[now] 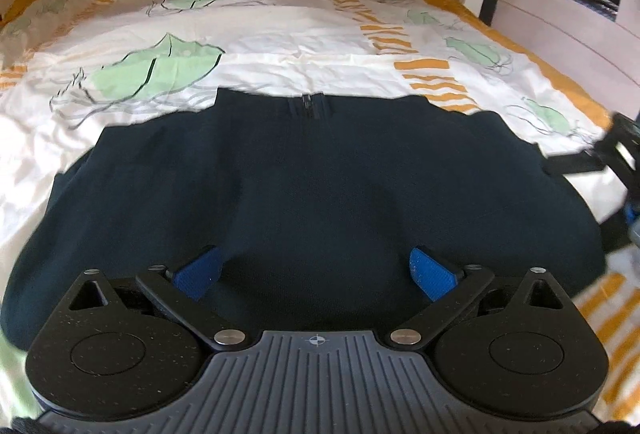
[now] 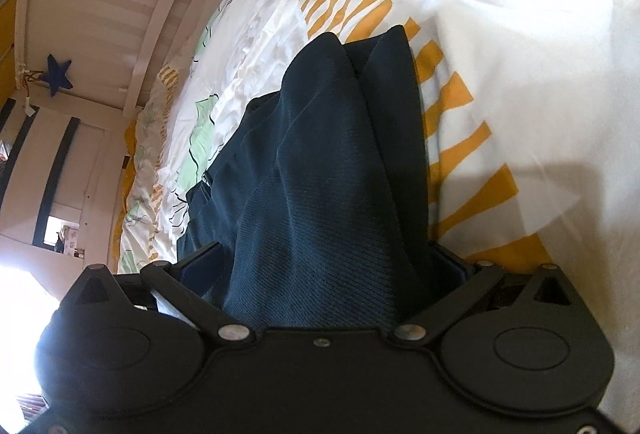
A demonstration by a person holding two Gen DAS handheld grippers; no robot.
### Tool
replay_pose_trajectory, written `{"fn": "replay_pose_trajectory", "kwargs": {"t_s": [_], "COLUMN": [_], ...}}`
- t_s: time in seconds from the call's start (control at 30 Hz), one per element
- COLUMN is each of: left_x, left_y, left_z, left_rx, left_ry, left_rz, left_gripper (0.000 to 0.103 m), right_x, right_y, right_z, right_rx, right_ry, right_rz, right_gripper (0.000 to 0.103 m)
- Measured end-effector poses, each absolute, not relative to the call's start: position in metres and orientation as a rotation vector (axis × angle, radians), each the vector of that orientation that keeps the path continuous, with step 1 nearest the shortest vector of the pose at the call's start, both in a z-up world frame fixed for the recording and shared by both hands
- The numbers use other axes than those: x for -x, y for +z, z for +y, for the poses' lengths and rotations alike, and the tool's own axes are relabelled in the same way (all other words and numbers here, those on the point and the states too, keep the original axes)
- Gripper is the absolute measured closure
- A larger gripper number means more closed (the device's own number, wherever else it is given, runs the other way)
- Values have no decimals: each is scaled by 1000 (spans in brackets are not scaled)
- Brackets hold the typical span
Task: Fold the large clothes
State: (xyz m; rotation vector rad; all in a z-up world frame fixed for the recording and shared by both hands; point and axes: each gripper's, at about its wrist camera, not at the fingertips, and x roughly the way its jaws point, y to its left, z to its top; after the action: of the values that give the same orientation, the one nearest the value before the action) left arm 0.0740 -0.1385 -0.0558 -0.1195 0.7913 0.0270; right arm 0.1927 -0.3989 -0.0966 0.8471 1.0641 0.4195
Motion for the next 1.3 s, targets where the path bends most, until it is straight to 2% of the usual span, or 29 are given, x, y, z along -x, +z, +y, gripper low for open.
{"fn": "replay_pose_trajectory", "kwargs": {"t_s": [0.27,0.33,0.43,0.47,0.5,0.63,0.73,0.83,0.9,0.93,1.0,1.07,1.3], "left_x": [-64,-65,-62,-60,-59,-56,-52,-49,-46,-46,-48,-53,-52], "left_y": [-75,-77,-78,-79,-79,-81,-80,-72,-60,-55,-49,-53,-78], "left_z": [-145,-146,-146,-145,-145,-144,-142,-140,-141,-143,-147,-148,-139], "left_rx": [111,115,117,120,123,130,143,169,167,158,149,166,263], "left_ry": [27,30,28,27,26,21,11,-13,-21,-30,-54,-81,-73], "left_rz": [773,768,755,750,744,720,699,673,631,608,586,609,650], "left_gripper": [0,0,0,0,0,0,2,21,49,57,80,87,87], "right_x": [-191,-190,-188,-188,-188,-186,-184,-182,-182,-183,-183,-182,-177], "right_y": [-95,-93,-88,-88,-88,-86,-82,-81,-82,-83,-83,-81,-71], "right_z": [-398,-396,-391,-391,-390,-387,-383,-381,-382,-383,-383,-382,-378], "right_rx": [-836,-806,-721,-696,-675,-654,-615,-600,-609,-614,-616,-607,-587], "right_ry": [428,432,411,400,394,416,413,412,409,407,405,406,434], "right_rz": [1047,1040,1025,1024,1024,1003,981,968,969,970,971,965,920], "right_gripper": [0,3,28,43,51,63,64,64,64,64,64,64,71]}}
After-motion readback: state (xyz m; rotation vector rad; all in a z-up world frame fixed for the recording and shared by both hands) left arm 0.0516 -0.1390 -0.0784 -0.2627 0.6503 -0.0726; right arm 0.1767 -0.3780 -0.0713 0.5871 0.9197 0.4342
